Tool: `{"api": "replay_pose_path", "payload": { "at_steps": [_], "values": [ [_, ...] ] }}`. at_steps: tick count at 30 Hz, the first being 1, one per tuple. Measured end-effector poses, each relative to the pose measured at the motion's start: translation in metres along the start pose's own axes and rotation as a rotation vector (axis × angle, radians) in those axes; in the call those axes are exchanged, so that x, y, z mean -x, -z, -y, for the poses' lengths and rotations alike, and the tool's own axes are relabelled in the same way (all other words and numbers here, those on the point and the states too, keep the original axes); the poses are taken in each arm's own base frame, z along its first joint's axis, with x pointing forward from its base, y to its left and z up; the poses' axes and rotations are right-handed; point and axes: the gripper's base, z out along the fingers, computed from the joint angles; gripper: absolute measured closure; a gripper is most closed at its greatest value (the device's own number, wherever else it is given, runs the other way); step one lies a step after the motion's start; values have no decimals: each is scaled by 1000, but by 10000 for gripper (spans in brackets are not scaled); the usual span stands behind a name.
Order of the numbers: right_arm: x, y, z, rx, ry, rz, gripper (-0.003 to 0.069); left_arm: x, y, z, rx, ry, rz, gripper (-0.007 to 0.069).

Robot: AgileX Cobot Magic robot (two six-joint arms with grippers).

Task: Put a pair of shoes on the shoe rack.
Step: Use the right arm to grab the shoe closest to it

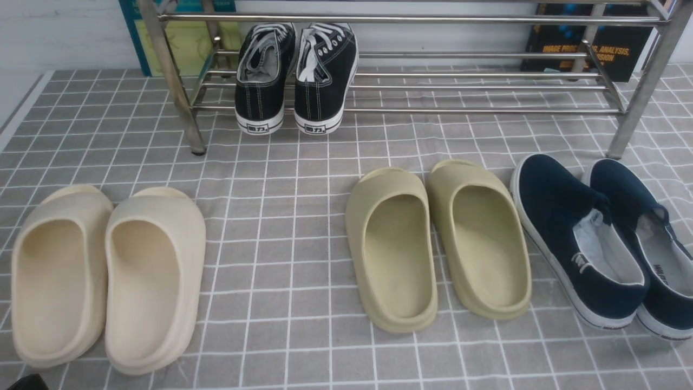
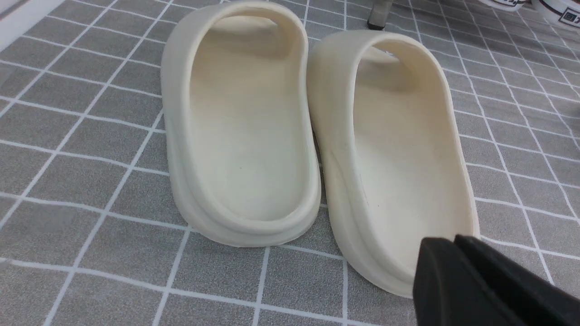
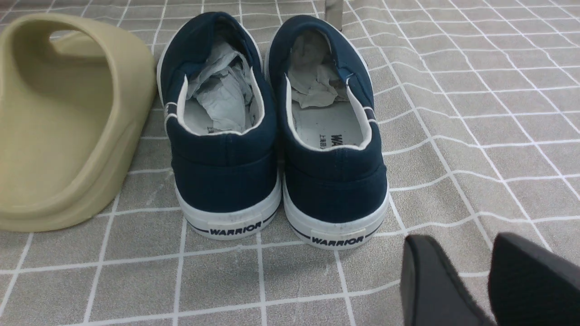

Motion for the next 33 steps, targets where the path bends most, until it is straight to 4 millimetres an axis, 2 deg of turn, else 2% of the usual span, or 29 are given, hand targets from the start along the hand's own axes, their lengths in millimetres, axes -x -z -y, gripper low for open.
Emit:
{"api": "replay_pose_path", "payload": {
  "at_steps": [33],
  "values": [
    [0,0,0,0,1,0,419,0,0,0,0,0,0,567]
  ]
}}
